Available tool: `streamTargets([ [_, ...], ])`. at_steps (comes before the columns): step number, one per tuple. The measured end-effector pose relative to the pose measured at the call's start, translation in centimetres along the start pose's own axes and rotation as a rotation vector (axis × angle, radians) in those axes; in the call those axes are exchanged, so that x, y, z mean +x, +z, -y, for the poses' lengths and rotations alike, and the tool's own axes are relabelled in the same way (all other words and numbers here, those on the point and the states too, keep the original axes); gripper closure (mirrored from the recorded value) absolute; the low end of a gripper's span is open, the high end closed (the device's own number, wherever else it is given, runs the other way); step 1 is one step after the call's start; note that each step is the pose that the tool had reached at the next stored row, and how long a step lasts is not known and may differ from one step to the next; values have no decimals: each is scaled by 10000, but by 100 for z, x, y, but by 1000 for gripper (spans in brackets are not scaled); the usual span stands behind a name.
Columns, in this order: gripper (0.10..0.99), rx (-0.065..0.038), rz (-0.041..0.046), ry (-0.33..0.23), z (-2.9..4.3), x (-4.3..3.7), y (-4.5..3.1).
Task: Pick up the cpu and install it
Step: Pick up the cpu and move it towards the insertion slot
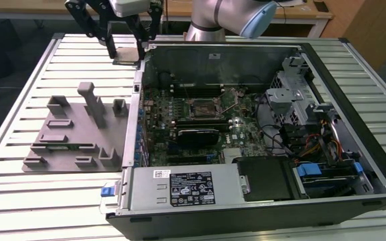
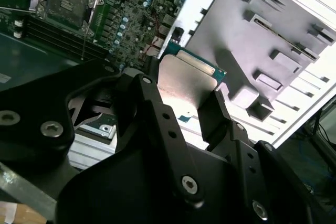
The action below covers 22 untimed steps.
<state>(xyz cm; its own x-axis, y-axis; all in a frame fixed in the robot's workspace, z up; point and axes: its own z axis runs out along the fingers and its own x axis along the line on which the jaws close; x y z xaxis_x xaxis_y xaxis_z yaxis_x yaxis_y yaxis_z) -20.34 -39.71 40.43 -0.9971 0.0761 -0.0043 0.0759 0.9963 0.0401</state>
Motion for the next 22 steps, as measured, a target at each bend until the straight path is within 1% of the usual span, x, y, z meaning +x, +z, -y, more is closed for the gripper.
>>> streamTargets([
  [5,545,1,-17,1,-10,-132,1],
  [9,545,3,-34,3,-19,-254,3],
  [17,545,5,-38,3,-30,-405,36],
  [22,545,8,-44,2,-37,-514,66],
])
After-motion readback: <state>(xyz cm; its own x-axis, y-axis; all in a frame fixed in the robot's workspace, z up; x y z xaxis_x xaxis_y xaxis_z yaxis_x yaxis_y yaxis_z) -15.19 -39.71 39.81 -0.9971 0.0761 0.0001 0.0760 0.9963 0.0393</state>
